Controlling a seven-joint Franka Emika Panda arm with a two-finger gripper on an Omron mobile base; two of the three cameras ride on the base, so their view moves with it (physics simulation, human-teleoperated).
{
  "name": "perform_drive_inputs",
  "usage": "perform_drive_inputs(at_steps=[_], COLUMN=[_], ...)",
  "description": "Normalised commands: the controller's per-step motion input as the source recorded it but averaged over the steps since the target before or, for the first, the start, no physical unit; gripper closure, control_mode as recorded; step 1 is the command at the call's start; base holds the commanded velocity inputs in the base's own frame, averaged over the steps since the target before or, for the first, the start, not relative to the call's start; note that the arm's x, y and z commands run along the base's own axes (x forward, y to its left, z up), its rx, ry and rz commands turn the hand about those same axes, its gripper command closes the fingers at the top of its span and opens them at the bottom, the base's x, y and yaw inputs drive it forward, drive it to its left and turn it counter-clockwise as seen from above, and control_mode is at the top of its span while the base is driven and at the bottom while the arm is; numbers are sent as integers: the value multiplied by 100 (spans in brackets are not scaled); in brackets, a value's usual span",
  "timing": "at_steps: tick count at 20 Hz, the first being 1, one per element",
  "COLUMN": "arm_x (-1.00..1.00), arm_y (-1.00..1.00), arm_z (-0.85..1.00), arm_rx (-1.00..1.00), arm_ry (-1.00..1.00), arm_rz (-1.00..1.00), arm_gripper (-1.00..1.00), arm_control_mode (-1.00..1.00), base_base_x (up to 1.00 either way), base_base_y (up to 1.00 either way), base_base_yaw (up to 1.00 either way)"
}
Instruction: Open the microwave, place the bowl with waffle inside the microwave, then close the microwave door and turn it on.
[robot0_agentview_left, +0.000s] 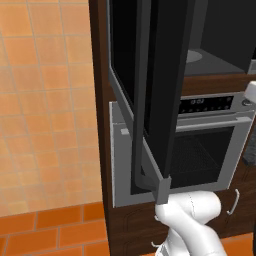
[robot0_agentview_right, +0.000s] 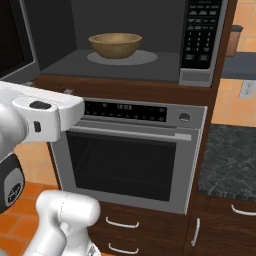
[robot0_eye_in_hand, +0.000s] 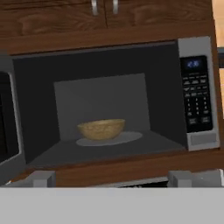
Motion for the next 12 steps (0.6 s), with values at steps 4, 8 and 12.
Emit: perform_drive_inputs(at_steps=[4,8,12], arm_x=[-100,-81,-67], arm_y=[-9,0,1], arm_z=[-2,14,42], arm_rx=[-11,-19,-24], arm_ry=[0,0,6], arm_rz=[-17,-18,-15], arm_gripper=[-100,-100,-100], arm_control_mode=[-100,-100,-100], base_base_x=[0,0,0], base_base_y=[0,0,0], base_base_yaw=[0,0,0])
